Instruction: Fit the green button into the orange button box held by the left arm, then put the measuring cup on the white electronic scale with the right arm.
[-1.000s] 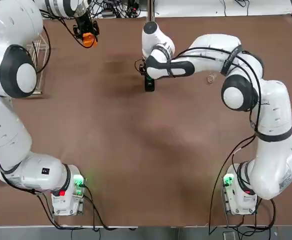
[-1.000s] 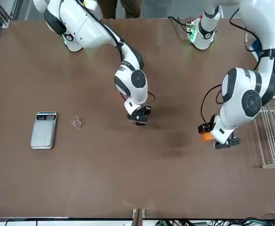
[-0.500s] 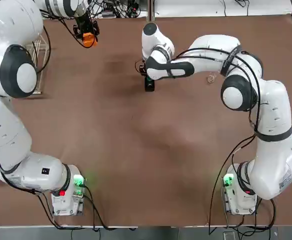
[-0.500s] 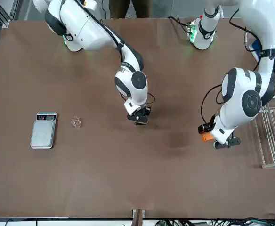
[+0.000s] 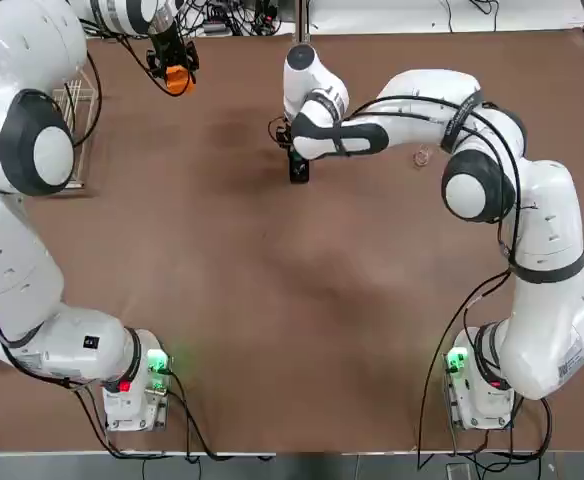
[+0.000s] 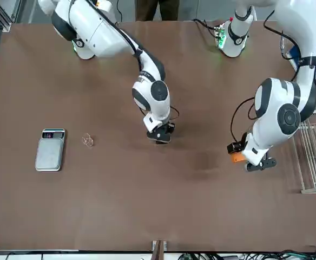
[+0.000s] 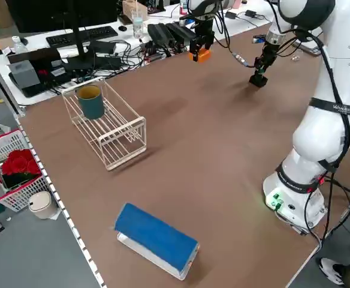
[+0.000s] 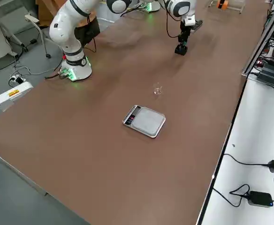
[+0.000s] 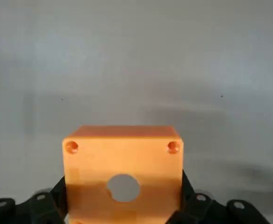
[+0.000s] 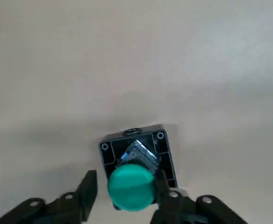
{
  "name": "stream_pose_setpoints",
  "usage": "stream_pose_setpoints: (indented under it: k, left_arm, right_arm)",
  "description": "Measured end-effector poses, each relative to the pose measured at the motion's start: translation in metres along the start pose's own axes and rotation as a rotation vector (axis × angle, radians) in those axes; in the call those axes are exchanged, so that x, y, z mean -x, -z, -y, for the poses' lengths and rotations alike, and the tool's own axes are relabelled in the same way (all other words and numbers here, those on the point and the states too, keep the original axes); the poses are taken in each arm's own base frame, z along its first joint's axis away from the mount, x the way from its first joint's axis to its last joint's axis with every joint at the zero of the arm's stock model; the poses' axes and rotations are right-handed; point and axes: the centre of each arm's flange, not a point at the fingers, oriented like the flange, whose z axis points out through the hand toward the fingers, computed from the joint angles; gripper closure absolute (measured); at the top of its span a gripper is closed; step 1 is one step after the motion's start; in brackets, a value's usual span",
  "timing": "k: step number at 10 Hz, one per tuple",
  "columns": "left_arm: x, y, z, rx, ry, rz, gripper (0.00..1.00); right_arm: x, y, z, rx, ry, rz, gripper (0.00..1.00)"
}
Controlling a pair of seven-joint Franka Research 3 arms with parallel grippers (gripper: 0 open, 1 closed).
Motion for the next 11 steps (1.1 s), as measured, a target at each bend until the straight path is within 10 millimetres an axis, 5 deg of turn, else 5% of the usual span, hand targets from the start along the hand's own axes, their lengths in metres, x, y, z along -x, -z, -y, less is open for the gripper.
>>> stream_pose_setpoints:
  k: [3,7,11]
  left_arm:
    - [-0.001,0.004,-0.001,0.009,0.018,-0.005,0.14]
    - [0.001,0.020,-0.023,0.047,0.053,-0.012,0.14]
    - [0.019,0.029,-0.070,0.051,0.057,-0.015,0.14]
  right_arm:
    - [-0.008,0.007,-0.001,-0.001,-0.010,-0.008,0.00]
    - [-0.030,0.043,-0.021,0.062,-0.048,-0.011,0.00]
    - [-0.062,0.139,-0.070,0.032,-0.093,-0.074,0.00]
